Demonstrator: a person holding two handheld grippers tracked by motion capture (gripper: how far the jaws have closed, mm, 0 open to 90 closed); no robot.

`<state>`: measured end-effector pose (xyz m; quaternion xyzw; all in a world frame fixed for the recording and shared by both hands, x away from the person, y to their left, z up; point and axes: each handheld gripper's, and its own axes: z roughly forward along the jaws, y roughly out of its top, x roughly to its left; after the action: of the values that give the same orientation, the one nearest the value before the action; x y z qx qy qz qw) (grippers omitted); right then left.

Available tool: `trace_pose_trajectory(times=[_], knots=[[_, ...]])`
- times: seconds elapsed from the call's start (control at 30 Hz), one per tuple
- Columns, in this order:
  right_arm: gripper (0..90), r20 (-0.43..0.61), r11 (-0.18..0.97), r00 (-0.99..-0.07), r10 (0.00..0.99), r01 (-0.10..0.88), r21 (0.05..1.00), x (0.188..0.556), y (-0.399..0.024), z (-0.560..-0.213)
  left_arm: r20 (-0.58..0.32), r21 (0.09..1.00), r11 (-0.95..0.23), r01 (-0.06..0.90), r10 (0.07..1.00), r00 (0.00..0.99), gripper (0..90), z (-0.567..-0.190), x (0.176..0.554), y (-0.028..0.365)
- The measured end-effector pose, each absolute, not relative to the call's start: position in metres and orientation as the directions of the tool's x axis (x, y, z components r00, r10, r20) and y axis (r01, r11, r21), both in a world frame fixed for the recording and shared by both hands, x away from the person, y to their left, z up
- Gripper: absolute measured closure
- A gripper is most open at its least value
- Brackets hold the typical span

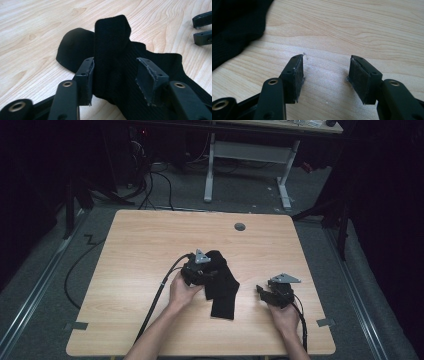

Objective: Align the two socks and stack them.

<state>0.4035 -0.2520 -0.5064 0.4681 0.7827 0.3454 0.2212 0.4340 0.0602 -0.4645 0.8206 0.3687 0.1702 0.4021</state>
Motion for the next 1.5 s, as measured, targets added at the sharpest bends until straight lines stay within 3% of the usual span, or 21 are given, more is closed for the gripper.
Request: trace_pose_trajectory(times=[0.53,0.87,1.37,1.5], knots=[[45.8,-0.023,0.323,-0.464,0.886,0.580,0.748,0.404,-0.252,-0.506,-0.039,0.755,-0.396,0.523,0.769,0.638,36.4,-0.473,0.441,0.066],[45.8,-0.024,0.325,-0.465,0.885,0.580,0.747,0.404,-0.252,-0.506,-0.022,0.786,-0.381,0.487,0.769,0.638,34.3,-0.457,0.431,0.069],[45.8,-0.023,0.323,-0.464,0.886,0.580,0.748,0.404,-0.252,-0.506,-0.098,0.725,-0.418,0.547,0.724,0.683,51.8,-0.493,0.417,0.054],[45.8,-0.023,0.323,-0.464,0.886,0.580,0.748,0.404,-0.252,-0.506,-0.088,0.733,-0.421,0.534,0.720,0.688,60.9,-0.497,0.416,0.053]])
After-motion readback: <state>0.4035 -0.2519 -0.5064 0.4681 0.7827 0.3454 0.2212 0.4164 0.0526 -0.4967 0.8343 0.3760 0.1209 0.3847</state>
